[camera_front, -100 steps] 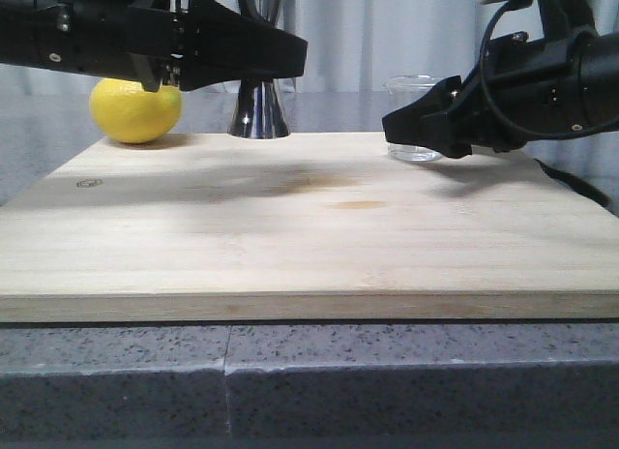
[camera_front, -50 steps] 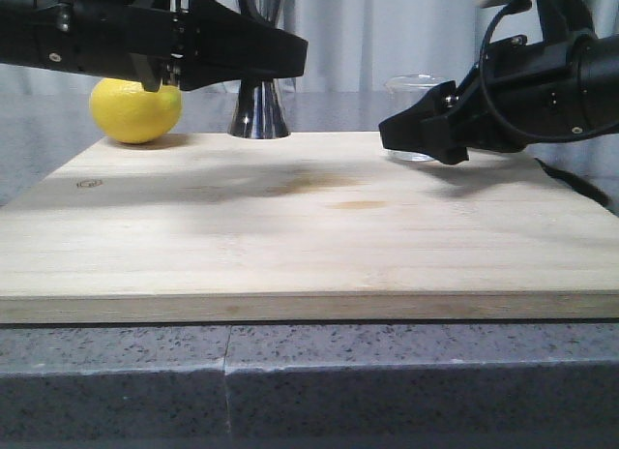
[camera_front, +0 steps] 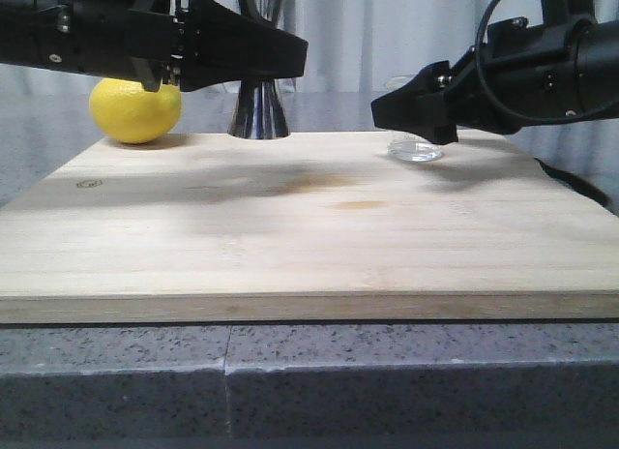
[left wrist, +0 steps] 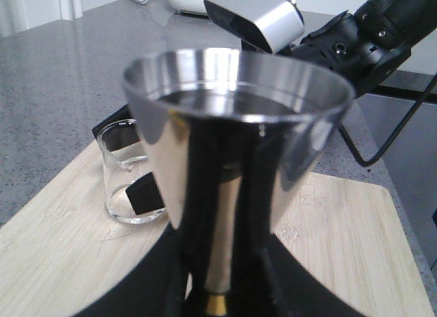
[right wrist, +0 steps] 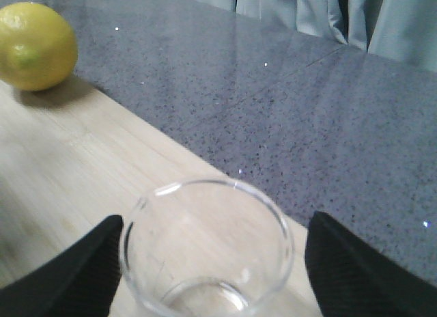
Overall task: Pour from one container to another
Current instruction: 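Open the right gripper and lift it away from the beaker, then lower the filled jigger onto the board with the left gripper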
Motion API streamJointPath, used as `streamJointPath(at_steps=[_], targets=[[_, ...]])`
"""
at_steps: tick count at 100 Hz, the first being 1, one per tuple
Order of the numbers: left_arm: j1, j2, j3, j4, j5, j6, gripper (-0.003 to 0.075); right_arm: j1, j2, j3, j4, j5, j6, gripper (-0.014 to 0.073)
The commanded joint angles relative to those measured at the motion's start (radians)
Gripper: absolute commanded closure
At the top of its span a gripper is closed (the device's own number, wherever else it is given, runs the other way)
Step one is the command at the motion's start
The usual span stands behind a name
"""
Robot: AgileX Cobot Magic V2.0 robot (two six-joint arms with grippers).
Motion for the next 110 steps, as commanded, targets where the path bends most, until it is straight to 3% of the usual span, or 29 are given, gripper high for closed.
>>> streamJointPath(at_steps=[1,34,110], targets=[[0.006,-0.047,-0.028,-0.081,0.123,0.004,0.0739,-0.007,-0.051,-0.047,0.032,-0.087,0.000,0.0091],[0.006,-0.047,-0.028,-0.079,0.123,0.031,0.0739,-0.007,-0.128,-0.137,0.030,-0.079,0.000,0.0091],[0.047,0.059,-0.026,-0.094,0.128,0.116,0.0739,0.022,-0.444,-0.136,-0.008,-0.071,0.006,0.0092]])
